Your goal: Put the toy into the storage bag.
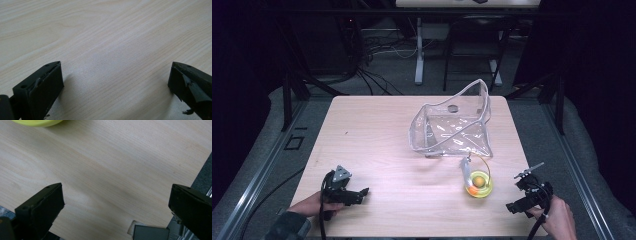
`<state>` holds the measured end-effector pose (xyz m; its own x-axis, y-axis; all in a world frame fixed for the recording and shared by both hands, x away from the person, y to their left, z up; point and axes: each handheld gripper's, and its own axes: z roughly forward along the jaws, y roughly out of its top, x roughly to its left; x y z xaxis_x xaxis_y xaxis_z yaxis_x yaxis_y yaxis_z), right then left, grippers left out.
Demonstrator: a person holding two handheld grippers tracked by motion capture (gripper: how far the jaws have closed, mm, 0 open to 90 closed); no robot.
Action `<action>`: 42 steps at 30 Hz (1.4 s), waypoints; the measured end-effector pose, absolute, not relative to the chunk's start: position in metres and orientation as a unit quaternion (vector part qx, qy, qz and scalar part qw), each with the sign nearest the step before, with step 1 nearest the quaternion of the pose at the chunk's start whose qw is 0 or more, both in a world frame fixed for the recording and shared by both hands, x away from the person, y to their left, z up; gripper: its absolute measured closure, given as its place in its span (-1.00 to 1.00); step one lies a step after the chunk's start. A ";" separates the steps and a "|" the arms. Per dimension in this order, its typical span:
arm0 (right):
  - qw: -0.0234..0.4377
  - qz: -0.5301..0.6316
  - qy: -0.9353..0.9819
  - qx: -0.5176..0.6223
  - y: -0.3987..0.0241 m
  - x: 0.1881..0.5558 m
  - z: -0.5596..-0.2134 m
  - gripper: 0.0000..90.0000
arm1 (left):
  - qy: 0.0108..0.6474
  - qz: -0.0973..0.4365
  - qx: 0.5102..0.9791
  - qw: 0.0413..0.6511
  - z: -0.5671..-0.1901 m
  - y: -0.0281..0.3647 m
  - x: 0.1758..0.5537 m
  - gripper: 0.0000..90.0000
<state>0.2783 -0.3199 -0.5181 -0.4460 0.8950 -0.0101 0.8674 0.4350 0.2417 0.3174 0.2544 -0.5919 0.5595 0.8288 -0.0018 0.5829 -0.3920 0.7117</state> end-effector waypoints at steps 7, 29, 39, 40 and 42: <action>0.068 0.103 0.846 0.519 -0.319 0.276 -0.515 -1.00 | 0.433 0.180 0.814 0.341 -0.592 0.254 0.317 -1.00; 0.053 0.094 0.874 0.474 -0.302 0.278 -0.485 -1.00 | 0.433 0.180 0.815 0.340 -0.592 0.254 0.317 -1.00; 0.048 0.116 0.893 0.433 -0.280 0.286 -0.465 -1.00 | 0.433 0.180 0.815 0.341 -0.592 0.254 0.317 -1.00; 0.052 0.124 0.893 0.429 -0.277 0.287 -0.464 -1.00 | 0.433 0.180 0.815 0.341 -0.592 0.254 0.317 -1.00; 0.053 0.119 0.899 0.418 -0.273 0.290 -0.459 -1.00 | 0.433 0.180 0.815 0.341 -0.592 0.254 0.317 -1.00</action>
